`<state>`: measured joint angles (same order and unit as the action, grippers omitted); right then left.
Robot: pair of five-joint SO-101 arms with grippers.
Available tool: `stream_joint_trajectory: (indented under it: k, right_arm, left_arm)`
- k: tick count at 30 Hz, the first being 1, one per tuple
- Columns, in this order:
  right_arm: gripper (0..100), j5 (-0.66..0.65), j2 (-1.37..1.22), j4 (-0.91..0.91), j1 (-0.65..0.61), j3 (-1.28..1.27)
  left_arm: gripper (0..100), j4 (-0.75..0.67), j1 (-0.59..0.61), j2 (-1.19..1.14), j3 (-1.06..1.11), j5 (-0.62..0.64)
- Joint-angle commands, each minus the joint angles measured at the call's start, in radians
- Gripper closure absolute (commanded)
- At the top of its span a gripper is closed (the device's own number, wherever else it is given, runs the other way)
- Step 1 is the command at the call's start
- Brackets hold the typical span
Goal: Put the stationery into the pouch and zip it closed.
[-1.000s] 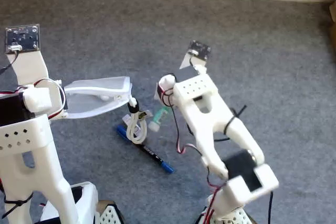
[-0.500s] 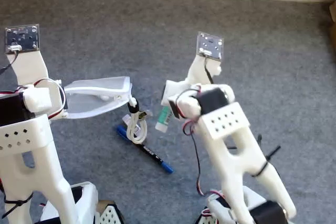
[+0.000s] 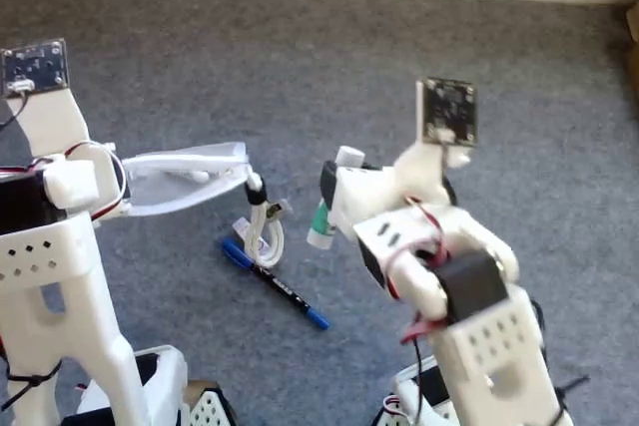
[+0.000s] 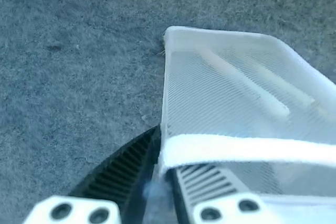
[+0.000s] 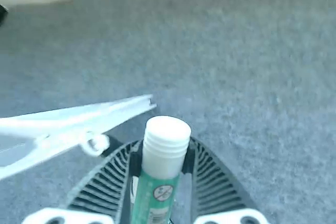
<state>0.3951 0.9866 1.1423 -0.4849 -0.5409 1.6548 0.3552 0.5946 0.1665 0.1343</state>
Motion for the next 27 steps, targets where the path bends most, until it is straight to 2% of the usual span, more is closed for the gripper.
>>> stream_joint_trajectory:
  k: [1,6,11,19,27]
  right_arm:
    - [99.4,-0.044,0.114,-0.008,0.005,0.005]
    - [99.4,-0.094,0.199,-0.019,0.005,0.005]
    - [99.4,-0.126,0.265,-0.113,0.005,0.004]
    - [99.4,-0.129,0.294,-0.288,-0.002,0.004]
    - [99.4,-0.264,0.291,-0.458,-0.211,0.002]
  left_arm:
    - [99,-0.008,-0.045,0.001,-0.094,0.017]
    - [99,-0.008,-0.081,-0.001,-0.15,0.052]
    - [99,-0.009,-0.137,-0.001,-0.171,0.06]
    - [99,-0.014,-0.143,-0.002,-0.18,0.1]
    - [99,-0.015,-0.143,-0.002,-0.145,0.1]
